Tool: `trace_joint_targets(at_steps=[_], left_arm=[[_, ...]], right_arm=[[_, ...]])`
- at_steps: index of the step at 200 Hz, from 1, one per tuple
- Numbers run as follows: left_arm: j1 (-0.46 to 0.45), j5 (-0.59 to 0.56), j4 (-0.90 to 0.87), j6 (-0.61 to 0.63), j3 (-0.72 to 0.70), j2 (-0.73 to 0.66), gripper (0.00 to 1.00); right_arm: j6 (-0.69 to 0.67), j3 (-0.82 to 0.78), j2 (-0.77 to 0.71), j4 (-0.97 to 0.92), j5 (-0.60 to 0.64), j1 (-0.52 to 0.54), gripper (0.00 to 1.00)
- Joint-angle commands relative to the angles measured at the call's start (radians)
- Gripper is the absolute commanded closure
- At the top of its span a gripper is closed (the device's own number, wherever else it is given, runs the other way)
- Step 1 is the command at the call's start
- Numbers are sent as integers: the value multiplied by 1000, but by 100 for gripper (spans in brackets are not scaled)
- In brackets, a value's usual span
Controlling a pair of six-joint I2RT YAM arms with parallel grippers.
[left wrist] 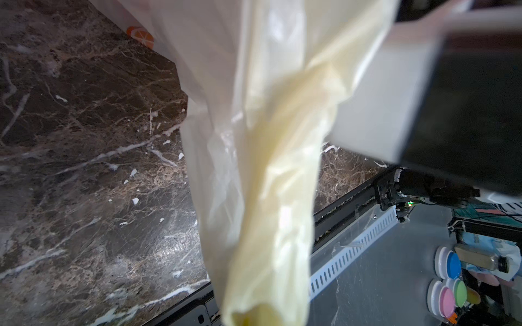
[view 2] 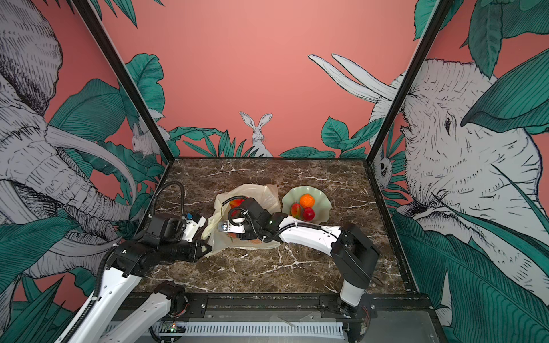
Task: Take fruits out of the plastic bag
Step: Adjust the plastic bag at the center of the board, then take out the fake fruit from the plastic bag.
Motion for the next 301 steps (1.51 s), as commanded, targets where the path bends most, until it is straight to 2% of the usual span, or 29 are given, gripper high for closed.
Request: trace_joint_targets(at_steps=[1,52,119,200,231,301], left_arm=[[-5,-18,-2,-19,-12,-51,100],[-6,19,2,-16,-13,-47,100],[-6,54,8,-6,-14,-61,100],[-6,89,23,1,-25,-50,100],[-6,113,21,12,-26,-25,100],[-10,126,28,14,-34,-5,100]], right_arm=[[-5,41,46,105,118,-5,43],[118,152,184,75,294,-11,41],[372,135,202,64,490,-57,37],[618,107,194,54,435,-165,33],[706,116,215,73,373,-194,32],[816,144,260,113,244,-225,30]])
